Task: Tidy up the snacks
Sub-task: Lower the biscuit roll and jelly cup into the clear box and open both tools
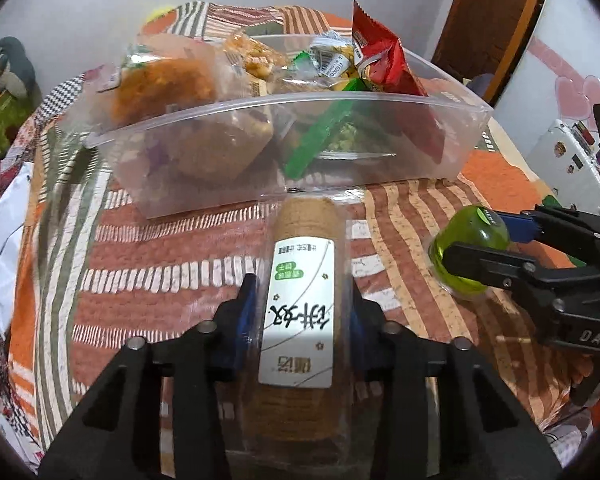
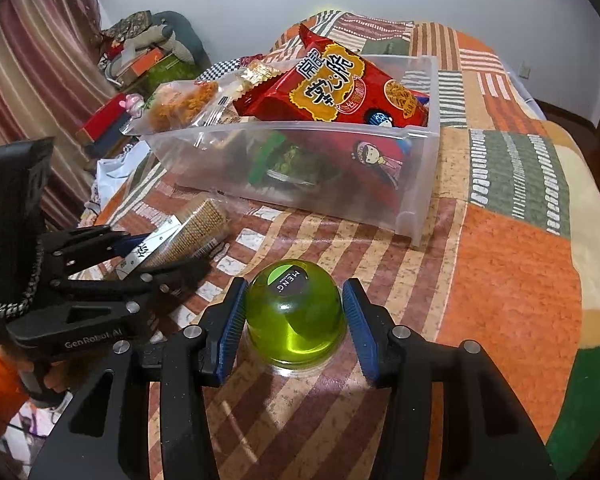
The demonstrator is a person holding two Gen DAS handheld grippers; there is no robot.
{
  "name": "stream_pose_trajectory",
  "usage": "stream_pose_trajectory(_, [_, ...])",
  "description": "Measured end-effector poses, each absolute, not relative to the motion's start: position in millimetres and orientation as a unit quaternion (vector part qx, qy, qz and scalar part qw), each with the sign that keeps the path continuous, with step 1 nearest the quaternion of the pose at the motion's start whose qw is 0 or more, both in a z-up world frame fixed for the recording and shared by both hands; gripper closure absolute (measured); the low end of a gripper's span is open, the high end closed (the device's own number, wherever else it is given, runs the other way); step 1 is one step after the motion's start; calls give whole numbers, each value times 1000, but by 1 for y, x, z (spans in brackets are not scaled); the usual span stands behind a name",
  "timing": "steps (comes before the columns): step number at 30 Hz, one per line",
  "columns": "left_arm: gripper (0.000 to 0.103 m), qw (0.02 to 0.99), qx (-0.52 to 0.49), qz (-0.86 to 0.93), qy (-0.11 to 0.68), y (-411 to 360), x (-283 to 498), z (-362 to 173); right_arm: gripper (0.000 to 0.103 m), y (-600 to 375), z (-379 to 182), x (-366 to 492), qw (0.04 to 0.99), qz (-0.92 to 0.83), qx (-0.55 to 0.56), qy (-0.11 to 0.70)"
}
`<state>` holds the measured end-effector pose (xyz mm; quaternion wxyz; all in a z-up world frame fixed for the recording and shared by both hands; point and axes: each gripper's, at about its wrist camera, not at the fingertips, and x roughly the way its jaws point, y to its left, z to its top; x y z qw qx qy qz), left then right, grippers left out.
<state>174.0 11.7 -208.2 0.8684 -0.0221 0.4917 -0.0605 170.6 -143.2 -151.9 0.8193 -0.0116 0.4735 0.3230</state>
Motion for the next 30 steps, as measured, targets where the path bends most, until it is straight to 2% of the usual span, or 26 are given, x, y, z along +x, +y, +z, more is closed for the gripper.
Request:
stream_pose_trajectory(8, [69, 880, -27, -63, 470, 13, 152, -190, 59, -147, -140, 172, 826, 325, 2, 460])
stream_pose_trajectory(30, [70, 926, -76, -78, 361, 28, 176, -102, 59, -140, -68, 196, 868, 340, 36, 361])
